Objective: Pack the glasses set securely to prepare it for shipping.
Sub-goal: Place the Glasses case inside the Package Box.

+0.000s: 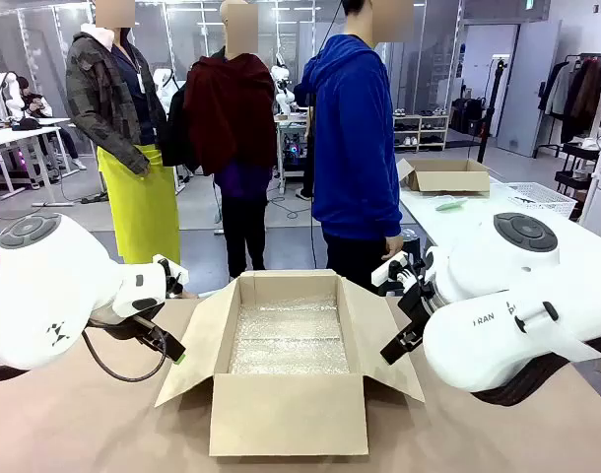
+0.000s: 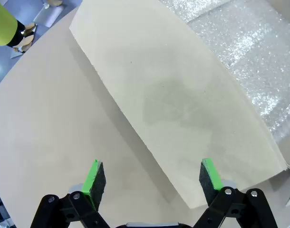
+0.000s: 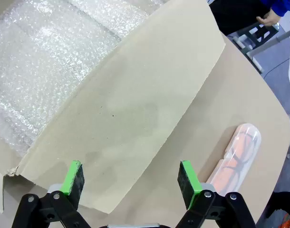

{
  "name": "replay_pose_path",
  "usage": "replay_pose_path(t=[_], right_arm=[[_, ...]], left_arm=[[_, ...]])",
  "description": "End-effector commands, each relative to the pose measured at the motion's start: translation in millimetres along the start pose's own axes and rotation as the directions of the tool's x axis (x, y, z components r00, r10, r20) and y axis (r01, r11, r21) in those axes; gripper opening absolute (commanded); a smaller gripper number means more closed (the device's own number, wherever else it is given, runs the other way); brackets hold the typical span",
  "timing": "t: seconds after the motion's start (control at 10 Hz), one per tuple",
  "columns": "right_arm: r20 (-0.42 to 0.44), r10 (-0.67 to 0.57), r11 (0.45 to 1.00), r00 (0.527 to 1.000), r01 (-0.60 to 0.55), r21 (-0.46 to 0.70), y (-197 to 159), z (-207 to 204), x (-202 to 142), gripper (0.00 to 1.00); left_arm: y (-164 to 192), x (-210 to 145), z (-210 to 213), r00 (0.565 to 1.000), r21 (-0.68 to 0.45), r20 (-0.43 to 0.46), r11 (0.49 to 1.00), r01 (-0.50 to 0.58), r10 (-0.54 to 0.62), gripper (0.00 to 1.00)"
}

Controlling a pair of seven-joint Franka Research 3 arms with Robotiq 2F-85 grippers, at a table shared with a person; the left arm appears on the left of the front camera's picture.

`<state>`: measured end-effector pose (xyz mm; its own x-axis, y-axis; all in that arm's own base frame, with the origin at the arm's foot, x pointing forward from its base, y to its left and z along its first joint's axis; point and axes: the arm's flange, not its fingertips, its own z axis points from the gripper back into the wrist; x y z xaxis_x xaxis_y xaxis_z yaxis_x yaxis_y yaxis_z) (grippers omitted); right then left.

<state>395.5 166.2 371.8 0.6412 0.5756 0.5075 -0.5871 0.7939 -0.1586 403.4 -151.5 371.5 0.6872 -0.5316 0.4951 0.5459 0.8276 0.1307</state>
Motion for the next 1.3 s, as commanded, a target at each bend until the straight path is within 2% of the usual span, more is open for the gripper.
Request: replay_pose_path(t=[0.0, 0.9, 1.0, 1.2], right_arm=[[0.0, 0.0, 1.0, 1.0, 0.0, 0.0, 0, 0, 0, 1.0], [0.0, 0.001, 1.0, 1.0, -0.001, -0.001, -1, 0, 0, 1.0], [-0.007, -0.07, 0.996, 0.997, 0.07, -0.055, -15, 26, 6, 1.0], [-0.048, -0.226, 0.971, 0.973, 0.22, -0.097, -56, 71, 10, 1.0]], left_arm=[[0, 0, 0, 1.0, 0.0, 0.0, 1.0, 0.0, 0.0, 1.0], [-1, 0, 0, 1.0, 0.0, 0.0, 1.0, 0.002, -0.002, 1.0], [4, 15, 28, 0.999, -0.037, 0.025, 0.999, 0.026, -0.026, 1.0], [23, 28, 82, 0.994, -0.06, 0.011, 0.992, 0.107, -0.106, 1.0]])
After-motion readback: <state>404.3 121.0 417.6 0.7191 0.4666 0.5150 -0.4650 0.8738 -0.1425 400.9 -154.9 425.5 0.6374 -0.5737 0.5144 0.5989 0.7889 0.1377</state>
